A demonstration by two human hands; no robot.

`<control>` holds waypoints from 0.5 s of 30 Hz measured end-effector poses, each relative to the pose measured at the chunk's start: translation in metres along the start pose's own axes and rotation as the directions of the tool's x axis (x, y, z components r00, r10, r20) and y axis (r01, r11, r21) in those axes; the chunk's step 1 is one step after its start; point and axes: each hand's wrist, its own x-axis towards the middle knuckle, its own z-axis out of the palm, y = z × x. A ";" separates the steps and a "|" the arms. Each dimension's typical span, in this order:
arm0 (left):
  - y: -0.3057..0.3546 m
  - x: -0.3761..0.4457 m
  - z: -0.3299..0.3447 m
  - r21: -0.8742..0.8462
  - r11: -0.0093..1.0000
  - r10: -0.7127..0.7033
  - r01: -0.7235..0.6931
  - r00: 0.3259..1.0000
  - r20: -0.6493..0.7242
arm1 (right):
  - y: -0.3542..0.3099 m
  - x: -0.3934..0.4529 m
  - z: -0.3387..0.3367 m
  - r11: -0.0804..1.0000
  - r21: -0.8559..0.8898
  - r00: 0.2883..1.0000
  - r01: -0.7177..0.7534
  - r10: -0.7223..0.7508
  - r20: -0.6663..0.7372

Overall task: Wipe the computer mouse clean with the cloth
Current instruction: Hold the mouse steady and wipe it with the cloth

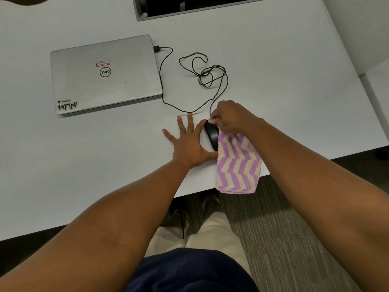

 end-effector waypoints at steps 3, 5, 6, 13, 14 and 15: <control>0.000 0.000 0.000 -0.008 1.000 0.000 0.000 1.000 -0.004 | 0.003 -0.003 -0.008 0.998 0.040 0.996 0.042 -0.045 0.073; 0.000 0.000 -0.001 -0.004 1.000 -0.006 0.006 1.000 0.000 | 0.007 -0.004 -0.011 0.997 0.062 0.995 0.035 -0.040 0.087; 0.001 0.000 -0.002 0.000 1.000 -0.008 0.008 1.000 0.004 | 0.008 -0.003 -0.011 0.998 0.067 0.997 0.021 -0.026 0.073; 0.002 -0.001 -0.005 0.012 1.000 -0.012 0.012 0.999 0.034 | 0.001 0.005 -0.001 0.993 -0.040 0.991 -0.111 0.107 -0.077; 0.003 -0.001 -0.005 0.013 1.000 -0.012 0.012 0.999 0.035 | 0.000 0.006 -0.001 0.992 -0.045 0.990 -0.119 0.115 -0.087; 0.003 -0.001 -0.006 0.011 1.000 -0.012 0.012 0.999 0.036 | -0.001 0.007 0.000 0.992 -0.050 0.989 -0.115 0.110 -0.095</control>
